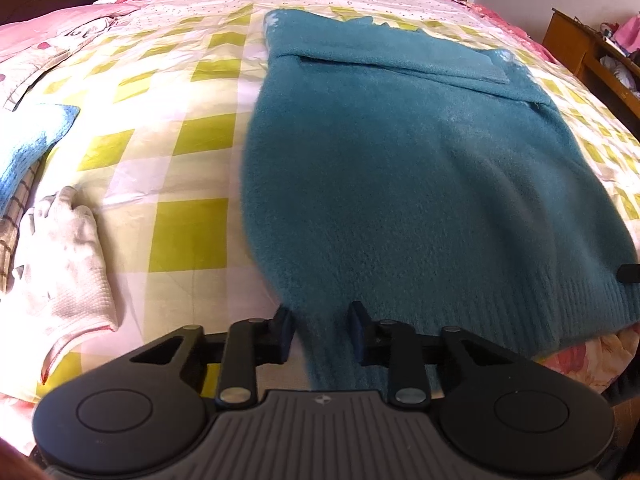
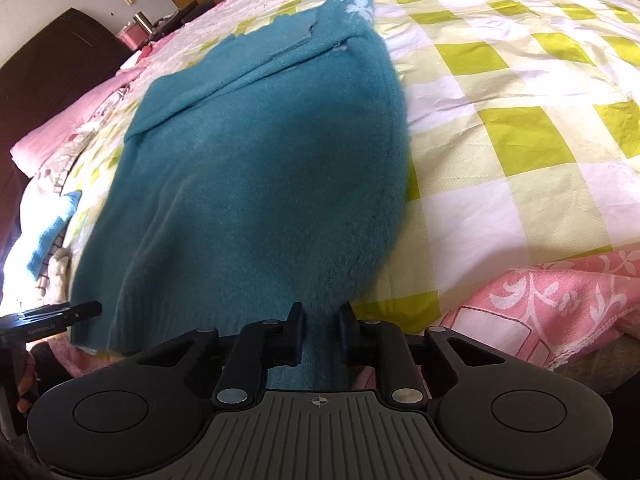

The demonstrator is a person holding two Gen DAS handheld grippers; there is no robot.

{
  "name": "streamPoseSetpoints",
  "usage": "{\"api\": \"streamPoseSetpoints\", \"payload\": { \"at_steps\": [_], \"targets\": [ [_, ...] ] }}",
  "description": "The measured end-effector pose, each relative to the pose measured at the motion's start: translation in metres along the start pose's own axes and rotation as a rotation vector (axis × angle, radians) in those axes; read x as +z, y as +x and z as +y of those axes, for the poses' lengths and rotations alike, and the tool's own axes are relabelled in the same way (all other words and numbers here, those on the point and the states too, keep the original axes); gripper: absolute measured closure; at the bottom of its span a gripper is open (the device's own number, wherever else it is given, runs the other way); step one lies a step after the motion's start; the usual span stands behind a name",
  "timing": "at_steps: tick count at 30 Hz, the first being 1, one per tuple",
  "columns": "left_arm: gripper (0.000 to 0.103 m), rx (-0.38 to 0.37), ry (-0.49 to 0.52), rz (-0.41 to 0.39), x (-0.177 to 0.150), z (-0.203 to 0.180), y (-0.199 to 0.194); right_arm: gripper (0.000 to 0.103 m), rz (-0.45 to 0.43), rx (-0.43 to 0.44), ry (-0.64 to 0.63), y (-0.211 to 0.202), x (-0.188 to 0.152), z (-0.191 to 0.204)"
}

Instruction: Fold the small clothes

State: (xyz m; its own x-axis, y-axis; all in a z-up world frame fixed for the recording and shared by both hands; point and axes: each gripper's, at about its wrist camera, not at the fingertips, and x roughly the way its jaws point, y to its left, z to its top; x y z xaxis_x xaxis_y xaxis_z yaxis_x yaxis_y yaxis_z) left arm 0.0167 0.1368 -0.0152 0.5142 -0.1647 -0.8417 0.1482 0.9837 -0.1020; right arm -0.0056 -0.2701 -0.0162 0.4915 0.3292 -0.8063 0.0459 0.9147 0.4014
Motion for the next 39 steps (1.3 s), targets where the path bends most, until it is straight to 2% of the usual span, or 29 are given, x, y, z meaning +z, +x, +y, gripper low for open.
{"api": "streamPoseSetpoints", "payload": {
  "at_steps": [1,5,8,10,14,16,20,21,22,24,26,32,39],
  "targets": [
    [0.083,-0.012,-0.026,-0.008,0.002,0.003,-0.004,0.088,-0.013,0.021,0.012,-0.003,0.0,-0.002],
    [0.084,-0.064,-0.111,-0.048,0.011,0.013,-0.018,0.088,-0.064,0.097,0.063,-0.016,0.002,-0.009],
    [0.085,-0.056,-0.095,-0.054,0.016,0.007,-0.021,0.088,-0.096,0.157,0.108,-0.024,0.003,-0.016],
    [0.084,-0.036,-0.068,-0.027,0.018,0.0,-0.014,0.088,-0.092,0.177,0.121,-0.023,0.005,-0.018],
    [0.082,0.016,-0.025,0.022,0.016,-0.009,0.003,0.085,-0.05,0.105,0.088,-0.014,0.004,-0.013],
    [0.074,0.033,-0.011,0.04,0.014,-0.01,0.011,0.084,-0.041,0.076,0.066,-0.01,0.003,-0.01],
    [0.071,0.048,-0.009,0.038,0.012,-0.011,0.015,0.078,-0.003,0.028,0.038,0.002,0.002,-0.005],
    [0.071,0.047,-0.011,0.038,0.012,-0.011,0.014,0.078,0.007,0.019,0.036,0.004,0.001,-0.004],
    [0.077,0.042,-0.013,0.033,0.012,-0.01,0.013,0.078,0.012,0.022,0.035,0.006,0.001,-0.003],
    [0.085,0.041,-0.013,0.024,0.012,-0.009,0.009,0.086,-0.003,0.053,0.044,0.003,0.002,-0.004],
    [0.087,0.016,-0.037,0.008,0.013,-0.006,0.004,0.088,-0.037,0.118,0.079,-0.003,0.003,-0.008],
    [0.087,-0.152,-0.221,-0.067,0.033,0.014,-0.017,0.091,-0.182,0.35,0.253,-0.028,0.01,-0.03],
    [0.087,-0.258,-0.299,-0.165,0.063,0.011,-0.027,0.092,-0.272,0.446,0.325,-0.035,0.032,-0.037]
  ]
}}
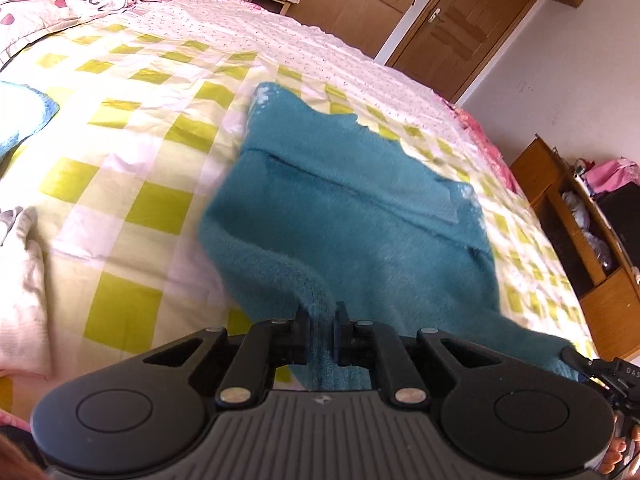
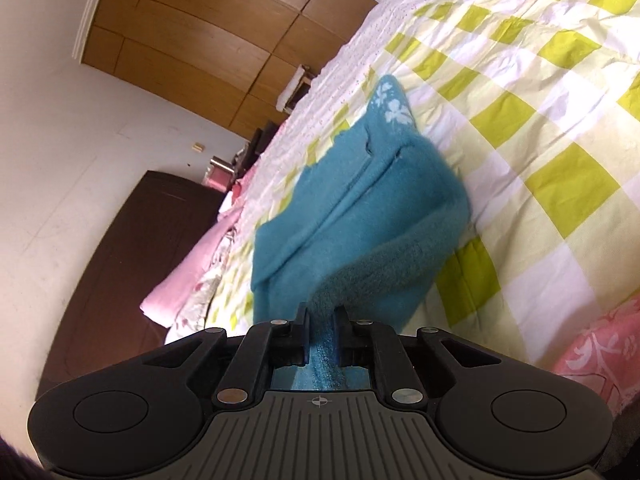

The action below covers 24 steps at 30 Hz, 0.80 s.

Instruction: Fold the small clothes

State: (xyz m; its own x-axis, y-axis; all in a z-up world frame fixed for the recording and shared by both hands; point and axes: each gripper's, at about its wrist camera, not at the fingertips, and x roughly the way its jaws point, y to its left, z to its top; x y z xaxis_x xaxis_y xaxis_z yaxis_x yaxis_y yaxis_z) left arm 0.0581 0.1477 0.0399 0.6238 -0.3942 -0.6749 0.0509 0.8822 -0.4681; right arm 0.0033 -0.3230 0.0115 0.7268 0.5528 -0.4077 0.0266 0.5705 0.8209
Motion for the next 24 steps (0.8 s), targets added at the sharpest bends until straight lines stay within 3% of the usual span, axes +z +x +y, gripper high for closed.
{"api": "streamPoseSetpoints", "payload": {
  "at_steps": [14,24],
  "targets": [
    [0.087,-0.031,-0.047,-0.136,0.041,-0.018,-0.014,0.092,-0.098,0.106,0.053,0.0,0.042,0.01],
    [0.087,-0.07,-0.107,-0.193,0.086,-0.005,0.016,0.092,-0.17,0.108,0.126,0.032,0.082,0.012]
  ]
}}
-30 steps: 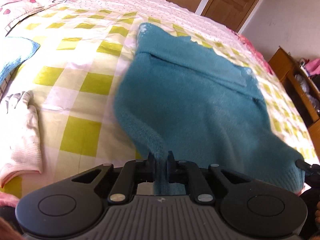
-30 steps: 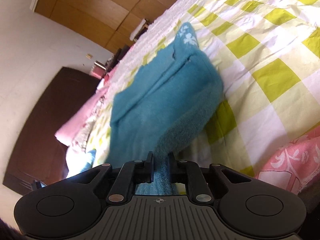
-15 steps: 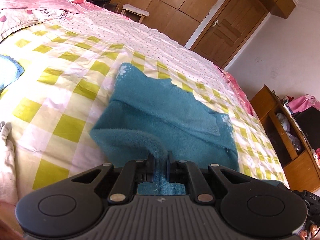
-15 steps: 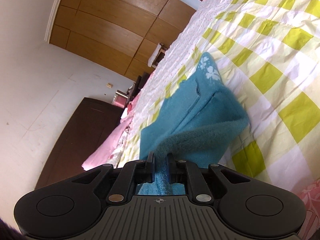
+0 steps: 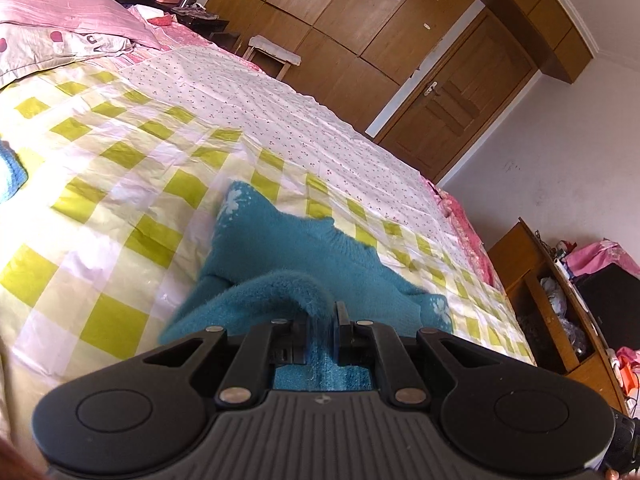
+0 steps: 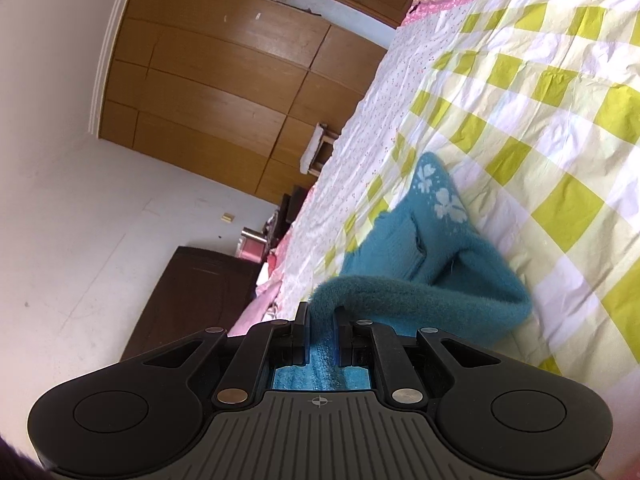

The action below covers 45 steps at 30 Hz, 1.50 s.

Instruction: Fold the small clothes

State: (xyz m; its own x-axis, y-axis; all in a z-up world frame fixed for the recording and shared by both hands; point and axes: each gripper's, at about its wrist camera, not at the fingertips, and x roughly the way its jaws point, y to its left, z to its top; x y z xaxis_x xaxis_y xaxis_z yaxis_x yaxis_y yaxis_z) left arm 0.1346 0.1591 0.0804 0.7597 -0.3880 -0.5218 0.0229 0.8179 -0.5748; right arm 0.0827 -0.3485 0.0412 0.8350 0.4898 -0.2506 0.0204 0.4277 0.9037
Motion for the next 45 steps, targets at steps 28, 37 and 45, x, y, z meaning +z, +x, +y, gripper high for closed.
{"api": "streamPoseSetpoints", "payload": {
  "at_steps": [28,37,45],
  "targets": [
    [0.087,0.147,-0.112,0.05,0.053,0.051,0.152,0.089,0.001,-0.195,0.051,0.159,0.078,-0.056],
    [0.085,0.104,-0.211,0.012,0.054,0.055,0.148,0.047,-0.063,-0.16,0.01,0.15,0.081,-0.046],
    [0.083,0.08,-0.28,-0.009,0.059,0.057,0.14,0.044,-0.082,-0.182,-0.061,0.14,0.084,-0.037]
  ]
}}
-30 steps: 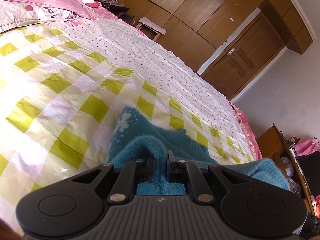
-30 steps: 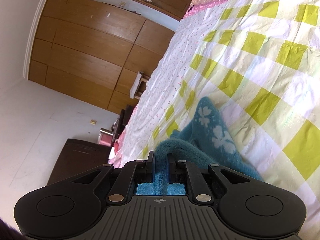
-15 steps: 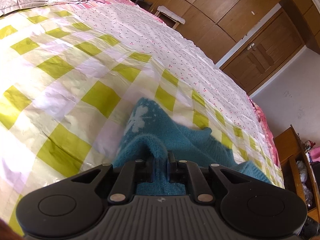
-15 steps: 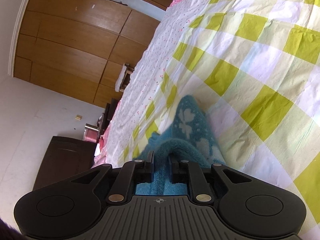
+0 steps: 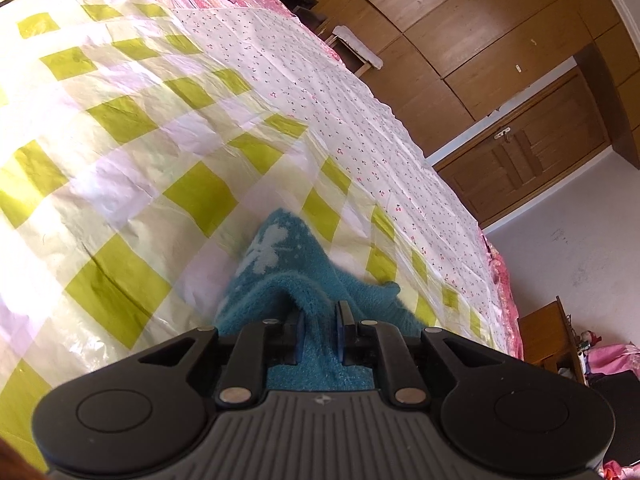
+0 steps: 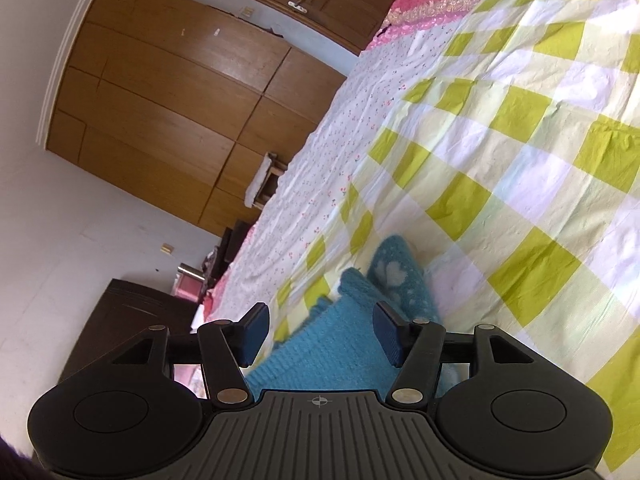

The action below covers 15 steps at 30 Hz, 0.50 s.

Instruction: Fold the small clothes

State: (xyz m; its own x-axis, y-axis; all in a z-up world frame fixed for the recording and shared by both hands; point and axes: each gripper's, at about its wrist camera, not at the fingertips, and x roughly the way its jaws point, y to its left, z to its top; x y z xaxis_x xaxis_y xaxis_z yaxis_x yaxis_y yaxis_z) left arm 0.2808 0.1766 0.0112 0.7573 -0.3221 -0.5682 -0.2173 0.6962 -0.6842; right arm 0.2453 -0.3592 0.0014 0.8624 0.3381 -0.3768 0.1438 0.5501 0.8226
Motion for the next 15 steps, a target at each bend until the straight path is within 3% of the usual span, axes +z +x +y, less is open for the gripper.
{"api": "streamPoseSetpoints", "payload": {
  "at_steps": [8,12,15],
  "targets": [
    [0.073,-0.01,-0.014,-0.056,0.01,0.0,-0.013,0.044,0.026,-0.075,-0.135,0.007,-0.007,0.007],
    [0.07,0.047,0.08,-0.102,0.014,-0.007,-0.024,0.044,0.039,-0.126,-0.226,0.01,-0.013,0.011],
    [0.068,0.089,0.189,-0.09,0.008,-0.014,-0.023,0.045,0.054,-0.147,-0.27,0.015,-0.017,0.012]
  ]
}}
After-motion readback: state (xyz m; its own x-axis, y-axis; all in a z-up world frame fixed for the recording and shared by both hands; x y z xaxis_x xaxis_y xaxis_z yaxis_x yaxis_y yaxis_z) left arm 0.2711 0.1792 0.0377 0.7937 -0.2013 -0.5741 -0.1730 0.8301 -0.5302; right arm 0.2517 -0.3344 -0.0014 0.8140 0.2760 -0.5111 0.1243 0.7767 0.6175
